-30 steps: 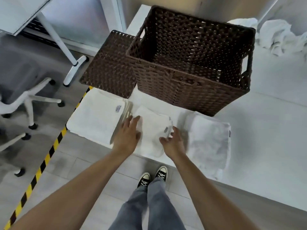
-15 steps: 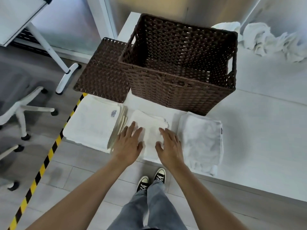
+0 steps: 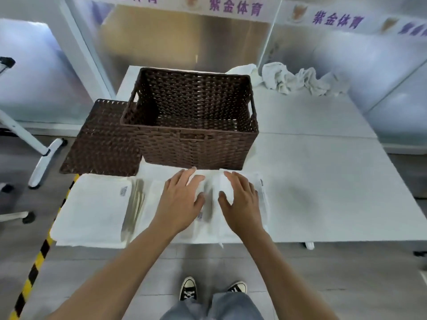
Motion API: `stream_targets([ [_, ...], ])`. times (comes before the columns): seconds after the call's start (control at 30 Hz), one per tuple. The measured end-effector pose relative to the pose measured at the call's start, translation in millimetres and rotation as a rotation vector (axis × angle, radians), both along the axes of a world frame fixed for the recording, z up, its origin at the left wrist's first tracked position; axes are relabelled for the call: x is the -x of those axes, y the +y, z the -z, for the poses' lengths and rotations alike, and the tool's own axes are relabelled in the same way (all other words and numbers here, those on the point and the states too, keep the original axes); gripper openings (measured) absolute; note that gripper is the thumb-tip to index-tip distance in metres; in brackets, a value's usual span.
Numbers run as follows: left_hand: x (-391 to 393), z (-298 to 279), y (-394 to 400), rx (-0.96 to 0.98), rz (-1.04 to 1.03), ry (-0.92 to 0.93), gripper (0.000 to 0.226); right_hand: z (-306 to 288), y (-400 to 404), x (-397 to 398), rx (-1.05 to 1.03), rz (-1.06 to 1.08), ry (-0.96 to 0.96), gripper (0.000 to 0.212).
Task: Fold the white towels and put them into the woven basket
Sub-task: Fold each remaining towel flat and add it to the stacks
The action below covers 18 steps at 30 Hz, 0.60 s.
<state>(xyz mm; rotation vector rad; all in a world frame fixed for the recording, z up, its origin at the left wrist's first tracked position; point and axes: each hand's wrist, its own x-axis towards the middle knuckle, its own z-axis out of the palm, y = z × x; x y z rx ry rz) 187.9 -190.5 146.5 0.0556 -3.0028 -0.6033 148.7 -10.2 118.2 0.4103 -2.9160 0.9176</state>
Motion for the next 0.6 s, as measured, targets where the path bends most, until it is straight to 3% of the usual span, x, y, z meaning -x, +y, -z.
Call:
stream_targets([
  [0.6, 75.3, -48.4, 234.7, 0.011, 0.207, 0.099, 0.034, -44.7, 251.1, 36.7, 0.020, 0.244, 0.069, 0.054],
])
